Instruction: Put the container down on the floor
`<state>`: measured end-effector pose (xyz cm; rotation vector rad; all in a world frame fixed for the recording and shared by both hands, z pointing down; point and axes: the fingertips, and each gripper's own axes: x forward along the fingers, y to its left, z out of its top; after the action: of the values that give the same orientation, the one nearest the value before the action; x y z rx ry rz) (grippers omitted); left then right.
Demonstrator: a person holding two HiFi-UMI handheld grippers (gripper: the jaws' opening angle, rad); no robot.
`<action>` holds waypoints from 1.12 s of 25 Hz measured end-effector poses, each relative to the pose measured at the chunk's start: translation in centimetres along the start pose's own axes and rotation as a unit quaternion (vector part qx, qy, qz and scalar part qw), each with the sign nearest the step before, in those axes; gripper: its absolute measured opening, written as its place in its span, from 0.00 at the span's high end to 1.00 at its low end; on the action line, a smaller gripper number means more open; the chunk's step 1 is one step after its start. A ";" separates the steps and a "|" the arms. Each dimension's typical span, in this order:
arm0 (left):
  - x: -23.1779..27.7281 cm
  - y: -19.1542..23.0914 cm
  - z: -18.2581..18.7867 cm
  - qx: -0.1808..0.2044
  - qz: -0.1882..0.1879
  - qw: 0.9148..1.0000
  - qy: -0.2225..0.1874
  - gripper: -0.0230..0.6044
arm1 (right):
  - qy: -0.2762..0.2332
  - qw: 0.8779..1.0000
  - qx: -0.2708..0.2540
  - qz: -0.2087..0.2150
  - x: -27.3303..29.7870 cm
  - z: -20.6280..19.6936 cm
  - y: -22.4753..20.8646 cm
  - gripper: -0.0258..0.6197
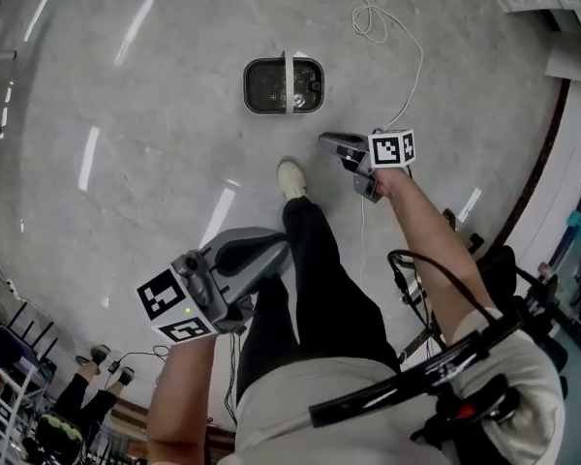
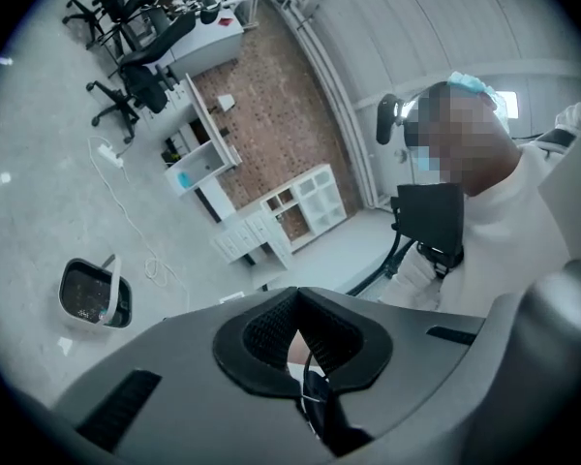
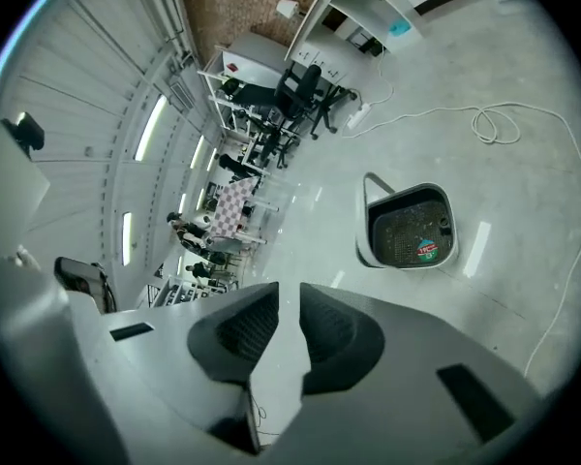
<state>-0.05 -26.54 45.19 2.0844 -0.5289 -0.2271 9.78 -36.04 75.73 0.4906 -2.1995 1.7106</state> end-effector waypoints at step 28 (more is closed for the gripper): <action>-16.8 -25.2 -4.9 0.122 -0.004 0.992 -0.015 0.95 | -0.093 0.952 -0.268 0.113 -12.7 -16.1 50.5 0.93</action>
<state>-6.15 -3.53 25.92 2.3235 -0.5901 -0.2068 -1.02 -7.95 30.33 0.2744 -2.8082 1.1075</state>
